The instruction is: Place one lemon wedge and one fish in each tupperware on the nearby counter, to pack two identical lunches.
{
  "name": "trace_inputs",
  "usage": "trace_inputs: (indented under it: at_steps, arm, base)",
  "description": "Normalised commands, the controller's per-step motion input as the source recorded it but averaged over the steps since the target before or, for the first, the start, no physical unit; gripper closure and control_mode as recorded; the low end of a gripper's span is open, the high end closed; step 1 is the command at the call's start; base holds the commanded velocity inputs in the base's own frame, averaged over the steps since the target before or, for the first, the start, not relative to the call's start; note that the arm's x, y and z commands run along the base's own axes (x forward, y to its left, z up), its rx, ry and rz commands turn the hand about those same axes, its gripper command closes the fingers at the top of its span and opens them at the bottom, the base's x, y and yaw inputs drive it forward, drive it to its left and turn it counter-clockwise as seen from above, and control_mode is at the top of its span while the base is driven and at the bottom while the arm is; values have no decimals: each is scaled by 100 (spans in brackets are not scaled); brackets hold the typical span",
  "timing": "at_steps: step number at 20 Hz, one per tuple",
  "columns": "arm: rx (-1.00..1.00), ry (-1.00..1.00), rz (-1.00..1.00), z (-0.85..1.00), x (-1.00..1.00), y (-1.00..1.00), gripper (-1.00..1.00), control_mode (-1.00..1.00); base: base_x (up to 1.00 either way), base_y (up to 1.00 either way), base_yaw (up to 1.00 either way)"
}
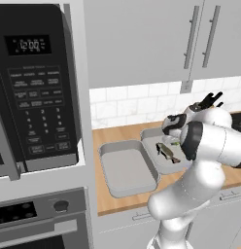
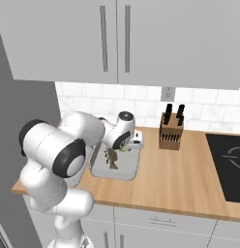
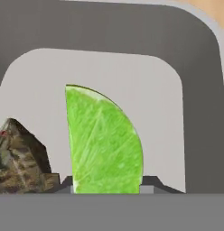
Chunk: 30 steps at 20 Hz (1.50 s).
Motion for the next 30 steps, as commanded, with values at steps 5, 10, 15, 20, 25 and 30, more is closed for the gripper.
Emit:
trace_inputs:
  at_steps: [5, 10, 15, 20, 25, 30]
  arm:
    - [0, 0, 2, -24, 49, 0, -100, -100]
    - [0, -1, 1, -6, 23, 0, -100, -100]
    - [-6, -25, 3, 87, -94, 20, -100, -100]
    - [-10, -14, 0, 84, -71, 54, -100, -100]
    - [-3, 0, -1, 33, -25, 68, -100, -100]
    - [19, 0, -10, 61, -30, 32, -100, -100]
  base:
    - [0, 0, 0]
    - [0, 0, 0]
    - [0, 0, 0]
    - [0, 0, 0]
    - [0, 0, 0]
    - [0, 0, 0]
